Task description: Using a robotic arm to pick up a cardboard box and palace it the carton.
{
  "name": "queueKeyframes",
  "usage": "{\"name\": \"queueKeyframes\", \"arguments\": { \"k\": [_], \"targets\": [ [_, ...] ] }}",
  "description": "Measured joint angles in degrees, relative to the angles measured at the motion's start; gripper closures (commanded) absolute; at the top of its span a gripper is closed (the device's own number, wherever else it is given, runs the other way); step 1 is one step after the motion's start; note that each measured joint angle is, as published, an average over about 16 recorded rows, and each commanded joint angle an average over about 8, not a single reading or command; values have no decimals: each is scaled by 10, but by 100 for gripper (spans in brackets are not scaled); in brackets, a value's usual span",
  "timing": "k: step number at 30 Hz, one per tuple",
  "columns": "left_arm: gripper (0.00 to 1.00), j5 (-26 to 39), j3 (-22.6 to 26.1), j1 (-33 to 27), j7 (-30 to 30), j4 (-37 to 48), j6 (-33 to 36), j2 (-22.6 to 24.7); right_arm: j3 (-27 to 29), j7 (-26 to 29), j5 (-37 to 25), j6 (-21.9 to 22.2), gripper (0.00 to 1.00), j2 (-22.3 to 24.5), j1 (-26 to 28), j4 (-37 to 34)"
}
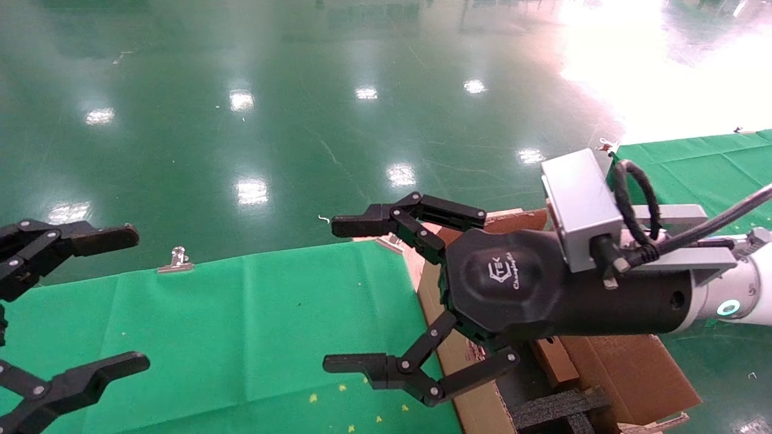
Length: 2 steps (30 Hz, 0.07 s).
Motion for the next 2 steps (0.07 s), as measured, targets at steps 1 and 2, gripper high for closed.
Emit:
{"name": "queueKeyframes", "arguments": {
  "k": [1, 2],
  "targets": [
    [0, 0, 0, 0, 0, 0, 0, 0, 4, -4, 2, -2, 0, 0, -3, 0],
    [0, 0, 0, 0, 0, 0, 0, 0, 7, -6, 3, -3, 0, -1, -5, 0]
  ]
}}
